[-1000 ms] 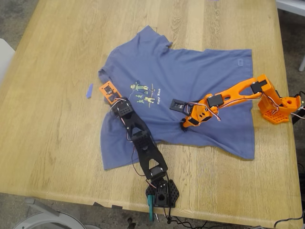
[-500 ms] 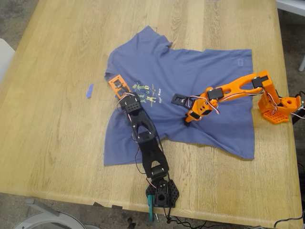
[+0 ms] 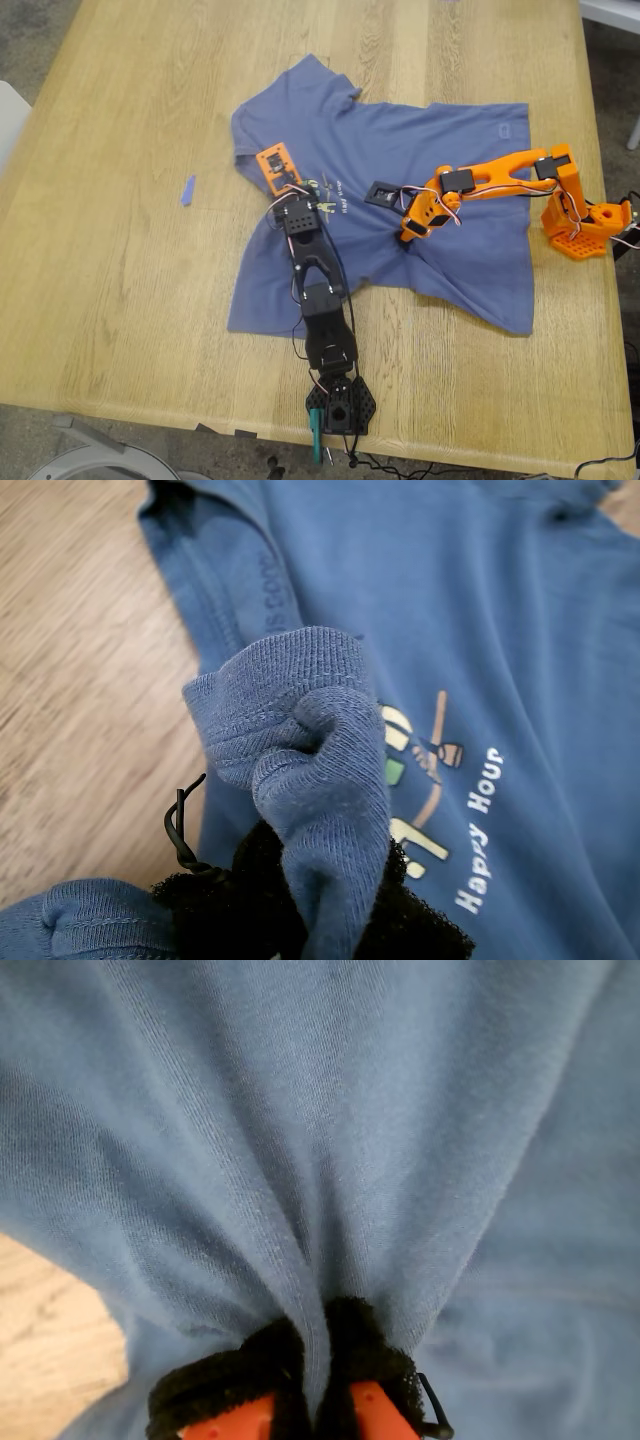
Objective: Fold a T-shirt
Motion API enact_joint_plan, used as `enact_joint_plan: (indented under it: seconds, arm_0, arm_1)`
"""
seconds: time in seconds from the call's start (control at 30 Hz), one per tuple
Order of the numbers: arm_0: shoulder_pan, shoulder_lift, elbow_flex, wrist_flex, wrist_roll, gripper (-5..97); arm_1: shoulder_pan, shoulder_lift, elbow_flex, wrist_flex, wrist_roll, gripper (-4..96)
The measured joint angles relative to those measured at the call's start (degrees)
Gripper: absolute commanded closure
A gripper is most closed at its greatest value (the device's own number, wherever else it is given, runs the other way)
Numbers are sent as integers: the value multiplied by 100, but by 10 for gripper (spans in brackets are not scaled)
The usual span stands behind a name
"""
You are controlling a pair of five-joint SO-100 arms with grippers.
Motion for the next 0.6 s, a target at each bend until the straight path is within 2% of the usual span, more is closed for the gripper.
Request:
enact_joint_plan:
  seconds: [0.23, 0.6]
  arm_0:
    - [457, 686, 580, 0, 0, 918]
    - [1257, 1608, 1081, 0, 0, 918]
  arm_1:
    - [158, 281, -237, 53, 18, 914]
    - [844, 325, -334, -431, -264, 914]
